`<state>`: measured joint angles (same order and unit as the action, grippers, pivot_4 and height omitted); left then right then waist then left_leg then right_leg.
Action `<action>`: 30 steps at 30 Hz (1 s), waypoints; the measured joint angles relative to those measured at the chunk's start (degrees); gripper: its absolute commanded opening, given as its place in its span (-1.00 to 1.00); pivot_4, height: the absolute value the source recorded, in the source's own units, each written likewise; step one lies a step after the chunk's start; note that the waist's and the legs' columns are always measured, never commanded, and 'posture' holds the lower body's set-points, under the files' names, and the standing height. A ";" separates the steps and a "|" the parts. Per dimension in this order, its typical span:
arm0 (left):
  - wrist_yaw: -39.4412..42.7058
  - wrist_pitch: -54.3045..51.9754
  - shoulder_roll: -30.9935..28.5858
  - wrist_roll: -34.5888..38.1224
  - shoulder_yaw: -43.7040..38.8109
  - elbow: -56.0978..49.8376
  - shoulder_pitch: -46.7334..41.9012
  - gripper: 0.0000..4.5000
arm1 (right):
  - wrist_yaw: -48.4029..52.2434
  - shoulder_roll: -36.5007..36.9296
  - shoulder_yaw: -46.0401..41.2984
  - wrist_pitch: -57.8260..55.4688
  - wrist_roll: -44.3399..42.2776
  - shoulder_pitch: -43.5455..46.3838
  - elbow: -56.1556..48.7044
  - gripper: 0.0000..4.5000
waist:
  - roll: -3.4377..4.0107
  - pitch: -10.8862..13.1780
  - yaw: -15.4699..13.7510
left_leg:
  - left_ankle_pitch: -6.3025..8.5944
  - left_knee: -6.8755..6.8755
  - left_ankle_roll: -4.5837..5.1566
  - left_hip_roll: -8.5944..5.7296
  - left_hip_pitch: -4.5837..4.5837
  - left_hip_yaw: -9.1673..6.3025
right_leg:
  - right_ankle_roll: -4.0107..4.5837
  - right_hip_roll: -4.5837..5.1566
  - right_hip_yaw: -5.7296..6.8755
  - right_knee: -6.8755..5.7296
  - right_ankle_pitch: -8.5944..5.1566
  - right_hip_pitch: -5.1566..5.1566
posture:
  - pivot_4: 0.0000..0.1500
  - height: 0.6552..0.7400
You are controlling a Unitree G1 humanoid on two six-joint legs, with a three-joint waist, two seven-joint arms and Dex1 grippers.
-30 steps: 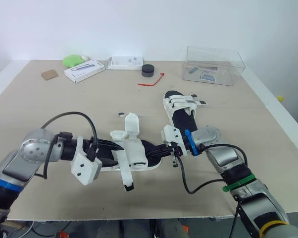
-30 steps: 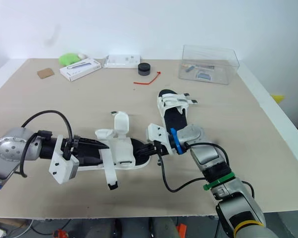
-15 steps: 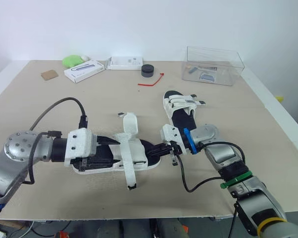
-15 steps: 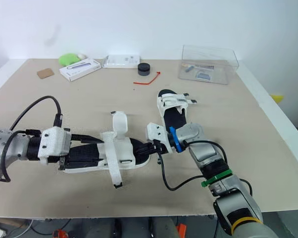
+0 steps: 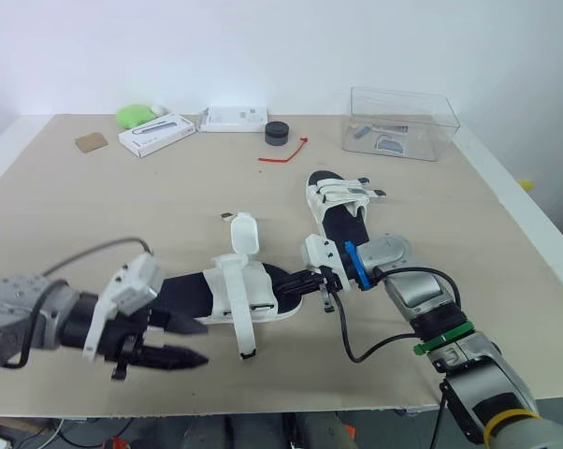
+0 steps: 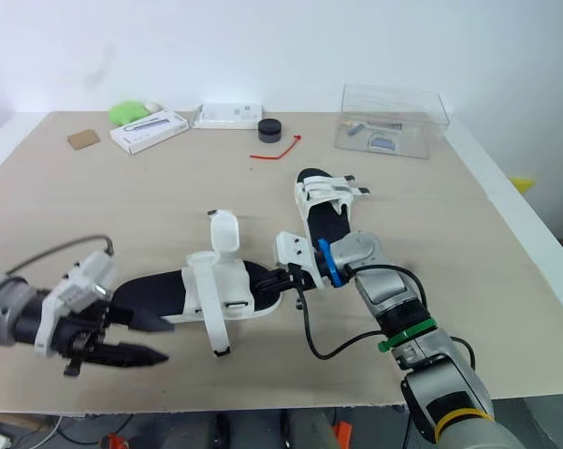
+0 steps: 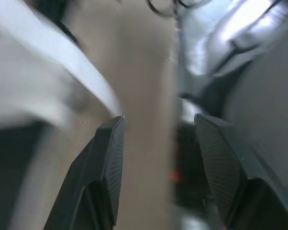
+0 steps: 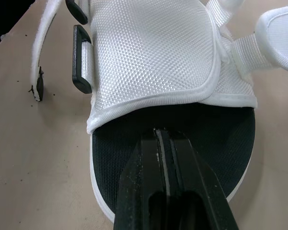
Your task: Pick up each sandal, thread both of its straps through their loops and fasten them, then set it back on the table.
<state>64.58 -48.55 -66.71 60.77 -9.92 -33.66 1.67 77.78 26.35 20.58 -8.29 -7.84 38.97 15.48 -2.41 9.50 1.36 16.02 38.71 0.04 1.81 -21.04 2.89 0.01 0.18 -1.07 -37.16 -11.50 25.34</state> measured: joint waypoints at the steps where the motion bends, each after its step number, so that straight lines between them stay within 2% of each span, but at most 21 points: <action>1: -2.58 -0.08 2.58 -0.21 -0.15 -1.37 2.22 0.06 | -0.16 0.00 0.00 -0.09 0.03 -0.03 -0.05 -1.00 | 0.05 0.00 -0.02 | 0.00 -0.01 0.00 -0.02 0.04 0.04 | 0.01 0.03 -0.04 -0.02 0.00 -0.01 | 1.00 1.00; 4: -5.62 0.12 5.48 -1.41 0.47 -2.35 3.78 0.06 | -0.37 -0.01 0.01 -0.19 0.07 -0.04 -0.06 -1.00 | 0.02 -0.01 -0.04 | -0.04 -0.01 -0.07 -0.02 0.03 -0.01 | 0.04 0.02 -0.02 -0.03 0.02 -0.02 | 1.00 1.00; 7: -11.21 1.47 12.10 -6.06 5.07 -2.85 3.87 0.06 | -0.64 -0.07 0.00 -0.47 0.15 -0.07 -0.08 -1.00 | 0.10 -0.05 -0.10 | -0.06 -0.02 -0.10 -0.06 0.09 0.03 | 0.06 0.02 -0.05 -0.04 0.07 -0.06 | 1.00 1.00; 10: -15.83 1.37 17.38 -9.08 9.38 -1.92 0.31 0.06 | -0.86 -0.13 0.01 -0.57 0.28 -0.07 -0.09 -1.00 | 0.04 -0.06 -0.14 | -0.13 -0.01 -0.17 -0.06 0.09 -0.01 | 0.13 -0.03 -0.05 -0.03 0.15 -0.08 | 1.00 1.00; 12: -17.09 1.22 18.79 -9.61 10.27 -1.35 -0.80 0.06 | -0.95 -0.35 0.07 -0.56 0.28 -0.11 -0.12 -1.00 | 0.05 -0.06 -0.07 | -0.14 -0.02 -0.17 -0.06 0.10 0.01 | 0.17 -0.08 -0.07 -0.03 0.17 -0.07 | 1.00 1.00; 15: -19.14 0.64 21.71 -10.16 12.08 -0.08 -2.57 -0.31 | -1.03 -0.36 0.06 -0.55 0.29 -0.09 -0.11 -1.00 | 0.05 -0.07 -0.08 | -0.14 -0.02 -0.16 -0.05 0.09 -0.03 | 0.18 -0.12 -0.08 -0.03 0.16 -0.08 | 1.00 1.00; 16: -19.19 0.60 21.81 -10.21 12.16 0.00 -2.61 -0.31 | -1.03 -0.37 0.07 -0.55 0.29 -0.09 -0.11 -1.00 | 0.05 -0.07 -0.08 | -0.14 -0.02 -0.16 -0.05 0.09 -0.03 | 0.18 -0.12 -0.08 -0.03 0.16 -0.08 | 1.00 1.00; 17: -19.32 0.42 22.31 -10.33 12.44 0.51 -2.66 -0.63 | -1.03 -0.40 0.06 -0.54 0.28 -0.09 -0.11 -1.00 | 0.05 -0.07 -0.06 | -0.14 -0.03 -0.16 -0.05 0.09 -0.02 | 0.18 -0.12 -0.08 -0.03 0.16 -0.06 | 1.00 1.00; 18: -19.32 0.09 22.53 -10.30 12.45 0.84 -2.66 -0.69 | -1.00 -0.39 0.07 -0.54 0.28 -0.09 -0.11 -1.00 | 0.05 -0.07 -0.06 | -0.14 -0.03 -0.16 -0.04 0.08 -0.03 | 0.19 -0.12 -0.08 -0.03 0.15 -0.06 | 1.00 1.00; 19: -19.21 -0.65 22.58 -10.04 12.39 1.07 -2.18 -0.87 | -1.00 -0.39 0.07 -0.57 0.28 -0.07 -0.12 -1.00 | 0.05 -0.07 -0.05 | -0.14 -0.03 -0.16 -0.03 0.08 -0.03 | 0.19 -0.12 -0.09 -0.03 0.15 -0.06 | 1.00 1.00; 20: -19.13 -0.75 22.52 -9.89 12.39 1.07 -1.92 -0.94 | -1.00 -0.39 0.07 -0.57 0.28 -0.07 -0.14 -1.00 | 0.05 -0.07 -0.04 | -0.14 -0.03 -0.16 -0.03 0.08 -0.03 | 0.19 -0.11 -0.08 -0.03 0.15 -0.06 | 1.00 1.00; 30: -16.77 -0.94 20.32 -9.29 8.79 1.16 1.20 -0.94 | -1.37 0.07 0.06 -0.90 0.38 -0.38 -0.98 -1.00 | 0.06 -0.07 -0.11 | -0.16 -0.05 -0.14 -0.03 0.08 -0.05 | 0.17 -0.03 -0.04 -0.03 0.14 -0.06 | 1.00 1.00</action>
<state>47.81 -49.49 -46.39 51.48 -1.13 -32.50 2.87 76.41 26.42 20.64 -9.19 -7.46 38.59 14.50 -2.36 9.44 1.25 15.86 38.66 -0.09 1.78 -20.96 2.84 0.18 0.14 -1.11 -37.19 -11.37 25.28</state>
